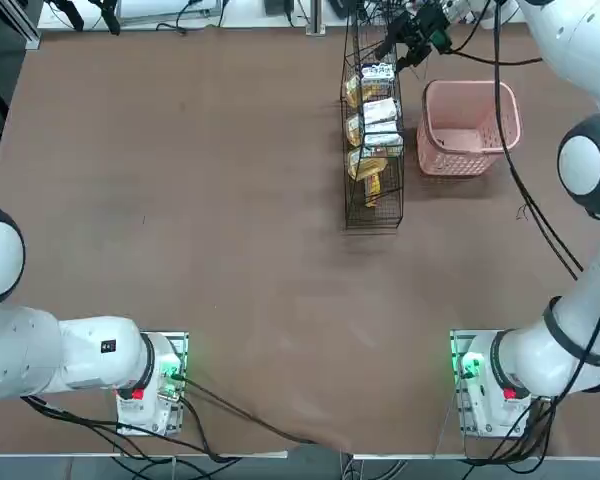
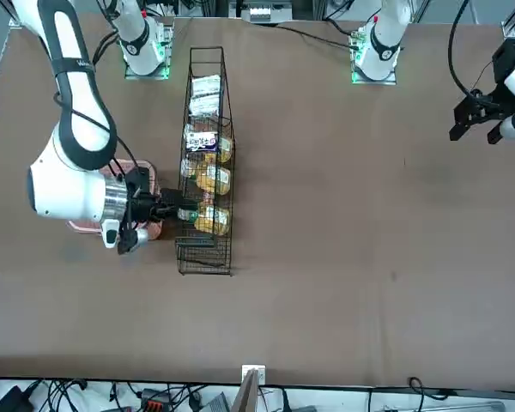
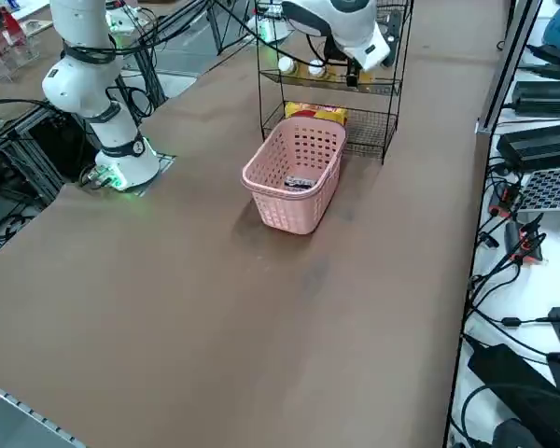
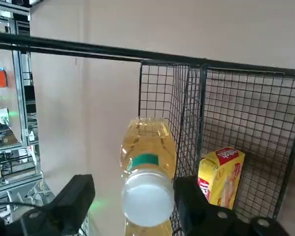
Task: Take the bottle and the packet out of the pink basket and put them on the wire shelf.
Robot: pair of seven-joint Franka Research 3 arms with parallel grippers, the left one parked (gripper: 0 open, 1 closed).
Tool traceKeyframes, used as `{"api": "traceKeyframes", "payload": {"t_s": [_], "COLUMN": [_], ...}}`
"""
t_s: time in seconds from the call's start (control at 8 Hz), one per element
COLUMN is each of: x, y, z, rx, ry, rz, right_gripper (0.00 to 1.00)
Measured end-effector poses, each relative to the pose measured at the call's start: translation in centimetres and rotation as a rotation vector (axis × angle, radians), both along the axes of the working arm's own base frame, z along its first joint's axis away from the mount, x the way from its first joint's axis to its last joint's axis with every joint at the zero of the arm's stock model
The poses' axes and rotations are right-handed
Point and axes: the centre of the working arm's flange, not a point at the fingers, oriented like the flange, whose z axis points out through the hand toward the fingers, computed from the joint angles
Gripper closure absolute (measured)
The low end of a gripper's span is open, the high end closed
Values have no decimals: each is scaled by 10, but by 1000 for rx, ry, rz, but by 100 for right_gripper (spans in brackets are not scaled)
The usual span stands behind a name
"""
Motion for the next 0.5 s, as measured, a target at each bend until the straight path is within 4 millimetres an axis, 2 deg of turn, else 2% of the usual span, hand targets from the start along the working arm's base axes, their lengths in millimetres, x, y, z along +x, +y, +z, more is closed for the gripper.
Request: {"api": "traceKeyframes", "payload": {"t_s": [0.25,0.5], "x": [3,8], "y": [-9,-29], "z": [2,7], "rx": [-5,-13], "ry": [-4,-5], "rz": [-14,-34], "right_gripper": [0,0]}}
